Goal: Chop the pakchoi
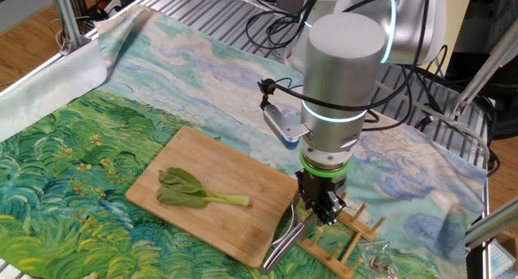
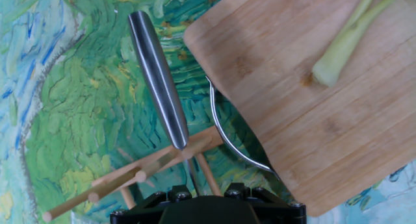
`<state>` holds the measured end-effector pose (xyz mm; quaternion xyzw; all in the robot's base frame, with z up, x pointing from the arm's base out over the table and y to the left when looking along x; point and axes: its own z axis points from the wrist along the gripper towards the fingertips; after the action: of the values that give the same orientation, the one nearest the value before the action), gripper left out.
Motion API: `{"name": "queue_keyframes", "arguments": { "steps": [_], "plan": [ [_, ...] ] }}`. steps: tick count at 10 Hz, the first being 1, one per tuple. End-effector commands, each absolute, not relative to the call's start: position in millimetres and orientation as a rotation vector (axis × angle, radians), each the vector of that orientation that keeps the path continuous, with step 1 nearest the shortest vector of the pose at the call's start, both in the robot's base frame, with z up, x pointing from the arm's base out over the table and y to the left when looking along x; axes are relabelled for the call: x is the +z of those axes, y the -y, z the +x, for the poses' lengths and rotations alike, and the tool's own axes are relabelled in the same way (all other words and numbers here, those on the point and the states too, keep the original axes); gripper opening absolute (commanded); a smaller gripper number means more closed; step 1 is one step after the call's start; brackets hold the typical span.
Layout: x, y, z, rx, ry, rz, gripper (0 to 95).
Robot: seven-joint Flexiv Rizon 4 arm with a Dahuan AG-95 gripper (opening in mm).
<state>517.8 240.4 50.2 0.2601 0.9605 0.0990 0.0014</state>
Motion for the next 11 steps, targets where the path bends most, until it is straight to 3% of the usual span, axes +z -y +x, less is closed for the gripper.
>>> {"name": "queue_keyframes", "arguments": {
  "steps": [1,11],
  "plan": [
    [45.1,-240.0,519.3,0.312,-3.003,0.822,38.0],
    [32.8,-242.0,521.2,0.326,-3.018,0.727,38.0]
  ]
}}
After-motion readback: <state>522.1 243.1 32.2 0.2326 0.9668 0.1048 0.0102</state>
